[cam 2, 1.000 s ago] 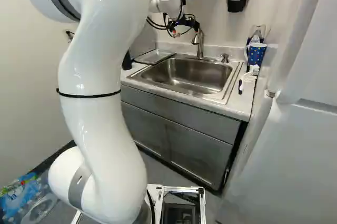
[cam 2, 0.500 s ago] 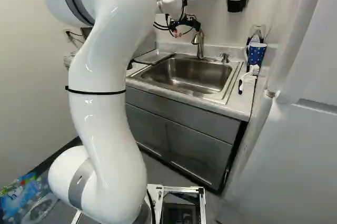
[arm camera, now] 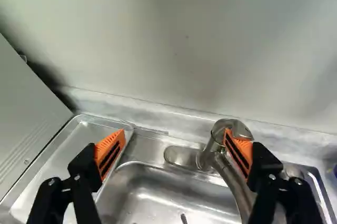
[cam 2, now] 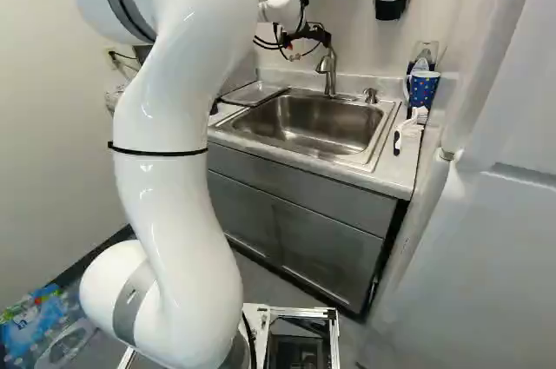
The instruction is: Rinse the cup and place it in the tray
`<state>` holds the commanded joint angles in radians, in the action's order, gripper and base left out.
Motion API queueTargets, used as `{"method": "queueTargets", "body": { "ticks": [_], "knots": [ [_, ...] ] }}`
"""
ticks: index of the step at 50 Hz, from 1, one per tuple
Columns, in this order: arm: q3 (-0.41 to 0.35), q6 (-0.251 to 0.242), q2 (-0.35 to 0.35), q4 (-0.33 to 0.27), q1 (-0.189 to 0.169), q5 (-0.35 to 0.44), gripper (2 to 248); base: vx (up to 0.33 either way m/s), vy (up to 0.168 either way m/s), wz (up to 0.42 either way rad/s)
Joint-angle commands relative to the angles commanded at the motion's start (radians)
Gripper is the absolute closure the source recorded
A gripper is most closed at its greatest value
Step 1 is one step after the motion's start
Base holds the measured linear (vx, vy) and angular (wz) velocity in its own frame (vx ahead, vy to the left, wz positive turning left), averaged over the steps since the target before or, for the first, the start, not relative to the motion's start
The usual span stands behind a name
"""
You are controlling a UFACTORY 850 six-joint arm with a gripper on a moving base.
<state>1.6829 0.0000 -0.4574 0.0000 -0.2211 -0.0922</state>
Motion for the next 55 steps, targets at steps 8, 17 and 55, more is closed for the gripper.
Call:
{"method": "queueTargets", "body": {
  "ticks": [8, 17, 55],
  "knots": [
    [0.002, 0.000, -0.001, 0.000, 0.000, 0.004, 3, 0.000, 0.000, 0.000],
    [0.023, 0.000, -0.019, 0.000, -0.006, 0.004, 3, 0.000, 0.000, 0.000],
    [0.015, 0.000, -0.012, 0.000, -0.001, 0.004, 3, 0.000, 0.000, 0.000]
  ]
}}
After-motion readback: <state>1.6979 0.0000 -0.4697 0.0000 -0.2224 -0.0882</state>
